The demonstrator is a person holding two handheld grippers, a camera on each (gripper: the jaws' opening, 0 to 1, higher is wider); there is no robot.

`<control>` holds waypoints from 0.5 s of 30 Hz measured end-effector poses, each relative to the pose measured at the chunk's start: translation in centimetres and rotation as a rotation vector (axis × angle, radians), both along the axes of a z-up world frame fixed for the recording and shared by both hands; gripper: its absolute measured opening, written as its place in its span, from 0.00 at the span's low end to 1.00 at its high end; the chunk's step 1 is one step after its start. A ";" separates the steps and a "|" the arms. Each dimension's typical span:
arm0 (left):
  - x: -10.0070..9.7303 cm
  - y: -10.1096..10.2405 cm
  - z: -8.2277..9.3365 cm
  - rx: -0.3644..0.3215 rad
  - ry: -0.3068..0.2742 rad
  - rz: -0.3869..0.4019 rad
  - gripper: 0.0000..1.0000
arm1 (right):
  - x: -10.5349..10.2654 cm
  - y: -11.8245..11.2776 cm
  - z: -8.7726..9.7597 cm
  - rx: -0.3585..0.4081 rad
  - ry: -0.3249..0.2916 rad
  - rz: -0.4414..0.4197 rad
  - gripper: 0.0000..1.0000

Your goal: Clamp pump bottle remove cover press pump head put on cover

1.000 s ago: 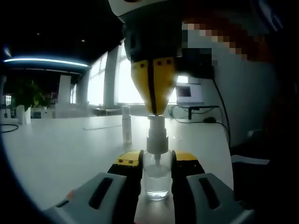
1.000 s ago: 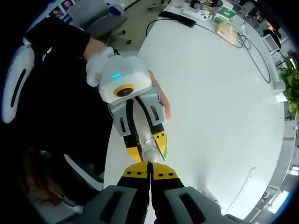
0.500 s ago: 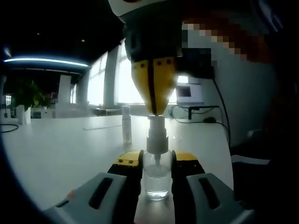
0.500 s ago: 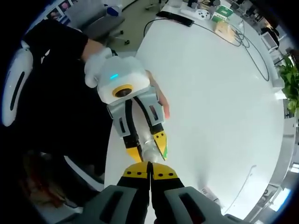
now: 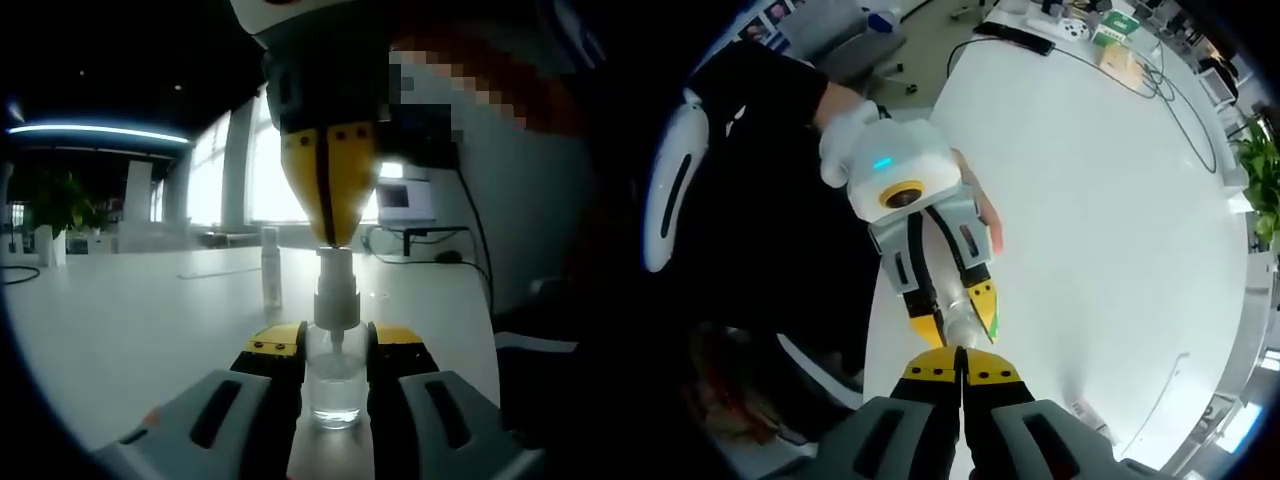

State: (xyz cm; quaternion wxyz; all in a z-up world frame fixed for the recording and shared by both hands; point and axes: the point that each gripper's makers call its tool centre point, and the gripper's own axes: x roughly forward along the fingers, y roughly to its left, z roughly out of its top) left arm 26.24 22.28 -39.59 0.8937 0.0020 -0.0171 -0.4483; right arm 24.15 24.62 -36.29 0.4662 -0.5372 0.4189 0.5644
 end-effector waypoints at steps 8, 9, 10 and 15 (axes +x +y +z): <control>0.0 0.0 0.0 0.000 0.001 0.000 0.15 | 0.0 0.0 -0.3 -0.015 -0.007 0.008 0.00; 0.0 0.0 0.0 0.000 0.001 0.000 0.15 | 0.0 0.0 -0.3 -0.015 -0.006 0.007 0.00; 0.0 0.0 0.0 0.000 0.001 0.000 0.15 | 0.0 0.0 -0.3 -0.013 -0.005 0.001 0.00; 0.0 0.0 0.0 -0.001 0.003 -0.001 0.15 | 0.1 0.0 -0.4 -0.001 -0.007 -0.026 0.00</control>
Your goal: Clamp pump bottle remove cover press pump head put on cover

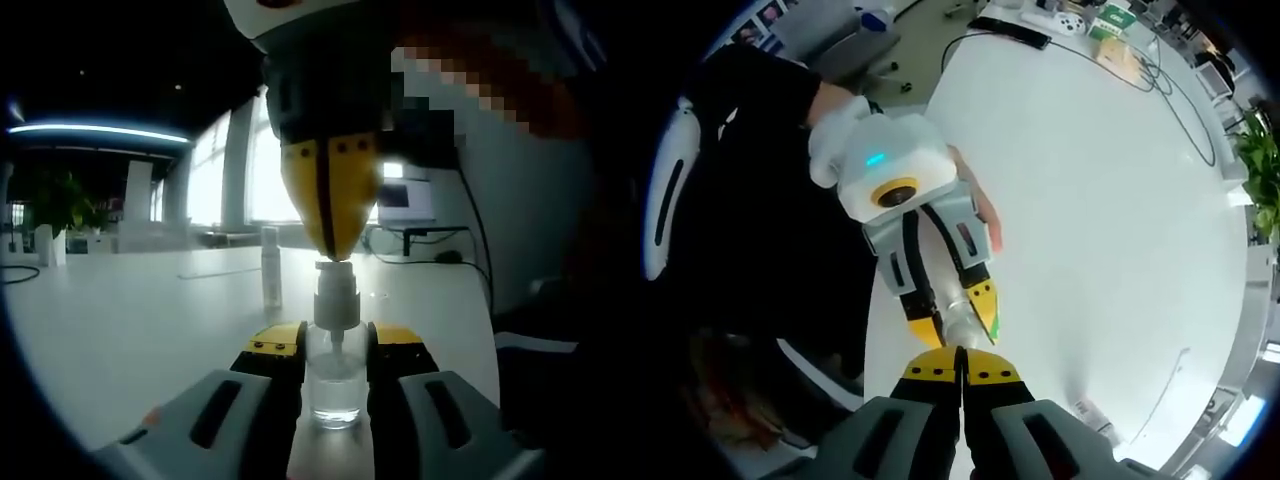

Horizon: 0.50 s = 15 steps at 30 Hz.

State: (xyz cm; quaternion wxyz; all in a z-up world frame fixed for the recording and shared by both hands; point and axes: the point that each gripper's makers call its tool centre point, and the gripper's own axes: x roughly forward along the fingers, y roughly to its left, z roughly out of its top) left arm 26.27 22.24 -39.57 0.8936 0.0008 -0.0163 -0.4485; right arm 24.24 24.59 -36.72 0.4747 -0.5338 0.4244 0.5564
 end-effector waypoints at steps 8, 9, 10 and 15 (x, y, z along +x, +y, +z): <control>0.0 0.0 0.0 0.000 -0.001 0.001 0.15 | 0.0 0.0 0.6 0.024 -0.007 0.026 0.00; 0.0 0.0 0.0 0.000 -0.001 0.001 0.15 | 0.0 0.0 0.6 0.025 -0.003 0.022 0.00; 0.0 0.0 0.0 0.000 -0.001 0.001 0.15 | 0.0 0.0 0.7 0.024 -0.002 0.017 0.00; 0.0 0.0 0.0 0.000 -0.002 0.001 0.15 | 0.0 0.0 0.7 0.011 -0.006 0.022 0.00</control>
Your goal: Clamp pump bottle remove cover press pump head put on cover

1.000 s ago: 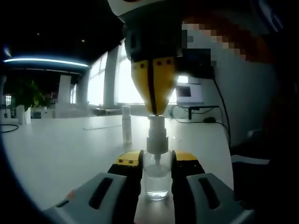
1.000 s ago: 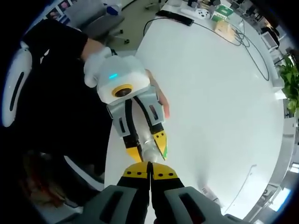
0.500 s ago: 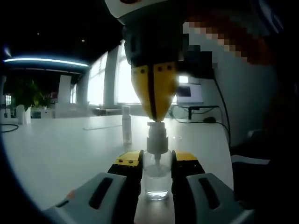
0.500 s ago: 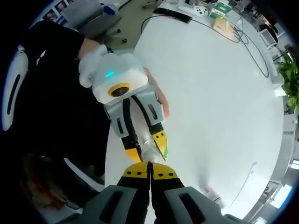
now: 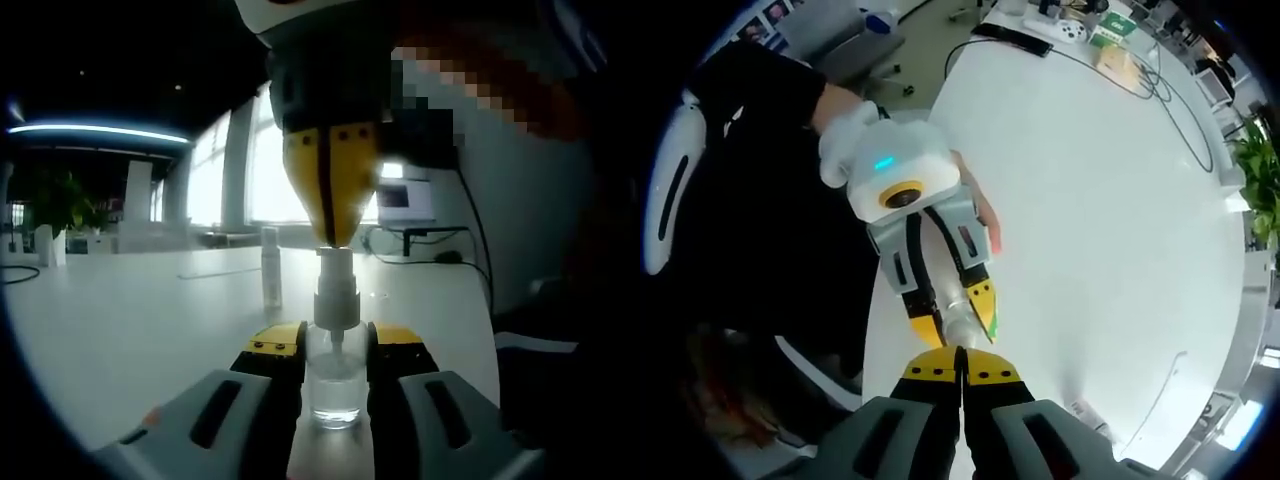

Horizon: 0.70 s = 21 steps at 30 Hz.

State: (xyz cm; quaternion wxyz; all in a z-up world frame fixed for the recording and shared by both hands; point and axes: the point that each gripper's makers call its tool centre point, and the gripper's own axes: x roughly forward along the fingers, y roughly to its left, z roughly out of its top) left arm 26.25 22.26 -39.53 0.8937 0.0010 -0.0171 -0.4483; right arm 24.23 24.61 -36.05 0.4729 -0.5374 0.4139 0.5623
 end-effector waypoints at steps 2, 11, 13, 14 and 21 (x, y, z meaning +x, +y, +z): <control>0.1 0.1 0.0 0.000 0.000 0.000 0.15 | 0.0 0.0 0.0 -0.003 0.002 0.002 0.00; 0.0 0.0 0.0 0.001 -0.002 0.000 0.15 | 0.0 0.0 0.0 -0.006 0.005 -0.002 0.00; 0.0 0.0 0.0 0.001 -0.002 0.000 0.15 | 0.0 0.0 0.0 -0.006 0.005 -0.004 0.00; 0.0 0.0 0.0 0.001 -0.002 0.000 0.15 | 0.0 0.0 0.0 -0.006 0.005 -0.005 0.00; 0.0 0.1 0.0 -0.001 0.002 -0.001 0.15 | 0.0 0.0 0.0 -0.006 0.006 -0.003 0.00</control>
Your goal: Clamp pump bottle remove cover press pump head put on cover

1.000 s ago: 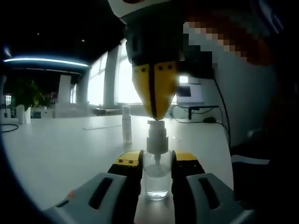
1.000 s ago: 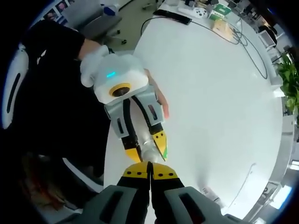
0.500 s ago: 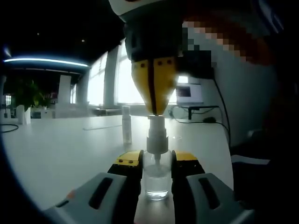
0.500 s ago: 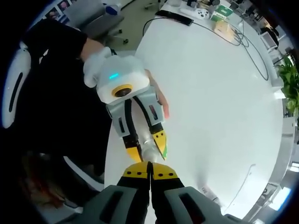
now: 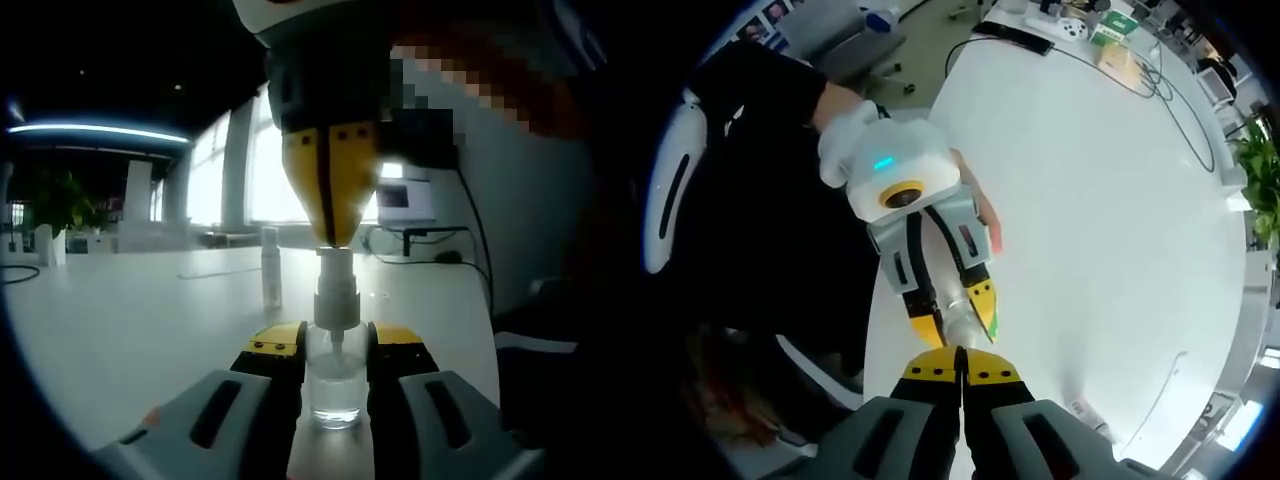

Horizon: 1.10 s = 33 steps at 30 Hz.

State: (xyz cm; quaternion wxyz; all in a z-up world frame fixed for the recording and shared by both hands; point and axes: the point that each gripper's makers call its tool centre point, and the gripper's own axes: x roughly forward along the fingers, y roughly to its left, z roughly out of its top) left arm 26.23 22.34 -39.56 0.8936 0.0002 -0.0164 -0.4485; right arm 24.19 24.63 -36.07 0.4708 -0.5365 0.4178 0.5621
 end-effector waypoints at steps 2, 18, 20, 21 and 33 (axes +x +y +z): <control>-0.1 0.0 0.0 0.000 0.000 0.000 0.15 | 0.0 0.0 0.0 -0.001 0.000 0.001 0.00; 0.1 0.1 -0.1 0.000 0.001 0.001 0.15 | 0.0 0.0 0.0 -0.010 -0.009 0.006 0.00; 0.1 0.1 -0.1 0.000 0.000 0.001 0.15 | 0.0 0.0 0.0 -0.009 -0.008 0.004 0.00; 0.1 0.1 -0.1 0.000 0.000 0.001 0.15 | 0.0 0.0 0.0 -0.008 -0.007 0.005 0.00; 0.1 0.0 0.0 0.001 0.000 0.001 0.15 | 0.1 0.0 0.0 -0.009 -0.007 0.004 0.00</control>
